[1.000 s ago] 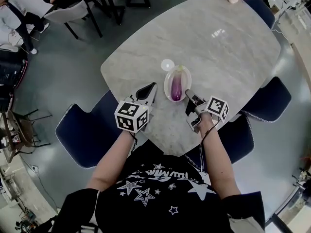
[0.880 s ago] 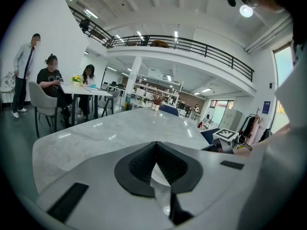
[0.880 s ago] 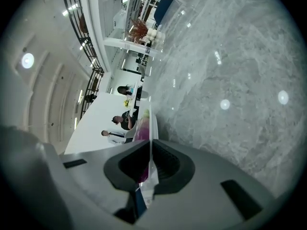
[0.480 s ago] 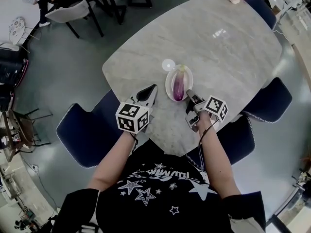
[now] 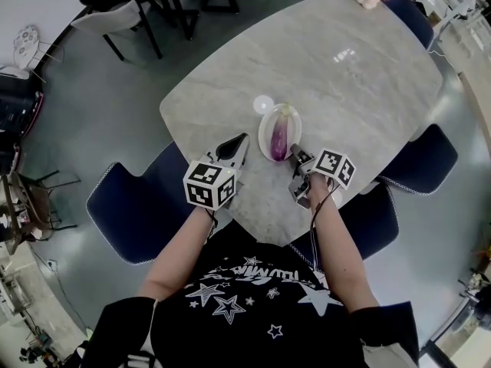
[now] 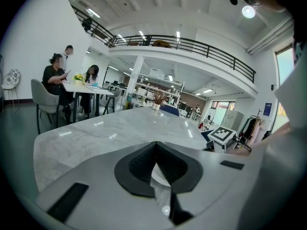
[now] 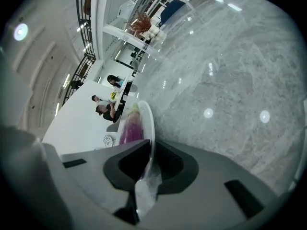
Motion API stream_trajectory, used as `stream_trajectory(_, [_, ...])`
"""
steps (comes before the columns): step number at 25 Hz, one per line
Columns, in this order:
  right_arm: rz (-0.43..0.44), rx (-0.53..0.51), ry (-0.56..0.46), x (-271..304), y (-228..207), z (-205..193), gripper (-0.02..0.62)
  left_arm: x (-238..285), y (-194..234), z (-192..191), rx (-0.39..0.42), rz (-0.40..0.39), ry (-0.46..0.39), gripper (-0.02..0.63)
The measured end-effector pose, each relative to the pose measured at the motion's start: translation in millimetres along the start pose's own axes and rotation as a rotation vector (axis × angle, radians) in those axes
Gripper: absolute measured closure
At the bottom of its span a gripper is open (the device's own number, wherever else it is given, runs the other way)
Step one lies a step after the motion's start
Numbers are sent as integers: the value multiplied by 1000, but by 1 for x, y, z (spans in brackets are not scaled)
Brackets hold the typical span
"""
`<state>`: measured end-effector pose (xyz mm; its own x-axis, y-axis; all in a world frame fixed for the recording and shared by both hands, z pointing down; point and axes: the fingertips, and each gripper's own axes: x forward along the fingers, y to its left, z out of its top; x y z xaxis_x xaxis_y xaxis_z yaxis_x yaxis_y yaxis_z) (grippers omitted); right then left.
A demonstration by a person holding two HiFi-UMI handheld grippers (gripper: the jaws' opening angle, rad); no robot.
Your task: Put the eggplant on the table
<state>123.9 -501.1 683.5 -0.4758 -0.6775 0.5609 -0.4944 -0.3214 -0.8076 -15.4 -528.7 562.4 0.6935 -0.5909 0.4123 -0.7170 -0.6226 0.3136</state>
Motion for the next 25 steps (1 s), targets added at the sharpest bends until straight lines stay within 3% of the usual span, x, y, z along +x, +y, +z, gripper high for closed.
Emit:
stream_trajectory(16, [-3, -124, -86, -38, 9, 10, 572, -16, -29, -2, 0, 14, -34, 598])
stream_trajectory(25, [144, -205, -74, -89, 40, -8, 574, -41, -80, -4, 9, 17, -76, 598])
